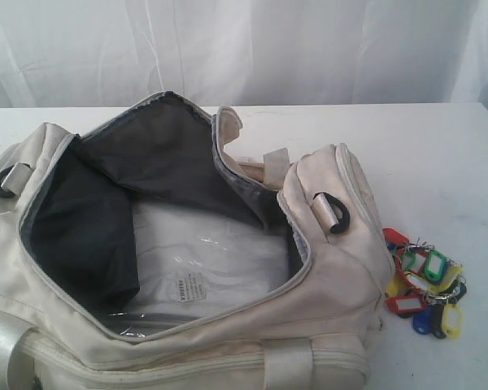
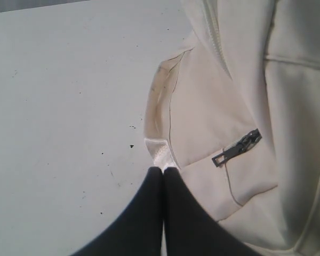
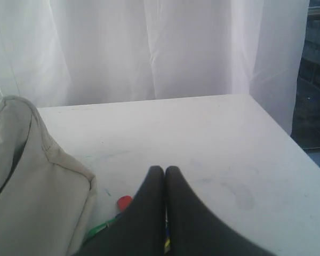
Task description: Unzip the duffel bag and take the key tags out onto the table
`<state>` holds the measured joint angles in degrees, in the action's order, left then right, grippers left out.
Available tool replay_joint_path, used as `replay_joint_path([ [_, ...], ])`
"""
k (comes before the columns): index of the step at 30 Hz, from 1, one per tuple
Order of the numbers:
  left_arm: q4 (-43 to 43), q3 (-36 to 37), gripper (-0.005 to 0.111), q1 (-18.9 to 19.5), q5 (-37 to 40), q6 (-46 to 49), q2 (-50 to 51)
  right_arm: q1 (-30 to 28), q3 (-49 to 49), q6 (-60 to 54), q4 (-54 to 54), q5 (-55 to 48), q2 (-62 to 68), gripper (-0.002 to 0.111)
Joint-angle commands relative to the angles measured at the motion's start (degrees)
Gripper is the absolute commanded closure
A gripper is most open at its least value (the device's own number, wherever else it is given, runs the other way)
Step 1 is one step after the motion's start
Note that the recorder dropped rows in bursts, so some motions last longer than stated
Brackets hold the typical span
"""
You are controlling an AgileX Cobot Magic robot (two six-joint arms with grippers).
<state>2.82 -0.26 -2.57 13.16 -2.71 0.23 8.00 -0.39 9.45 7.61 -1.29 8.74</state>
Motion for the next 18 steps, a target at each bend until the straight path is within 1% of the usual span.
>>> replay_joint_path([
  [1,-0.17,0.26,0.107,0.14,-0.29,-0.02,-0.23,-0.36,0.39,0.35,-0.32,-0.07,-0.28,0.108],
  [4,-0.17,0.26,0.107,0.14,-0.29,-0.02,-0.23,-0.36,0.39,0.93,-0.32,-4.04,-0.44,0.108],
  [10,-0.17,0.26,0.107,0.14,-0.29,-0.02,-0.23,-0.36,0.39,1.08,-0.19,-15.42,-8.74,0.108],
  [18,-0.16,0.26,0.107,0.14,0.0,-0.02,-0.23,-0.61,0.39,3.29,-0.22,-14.99,-8.74,0.108],
])
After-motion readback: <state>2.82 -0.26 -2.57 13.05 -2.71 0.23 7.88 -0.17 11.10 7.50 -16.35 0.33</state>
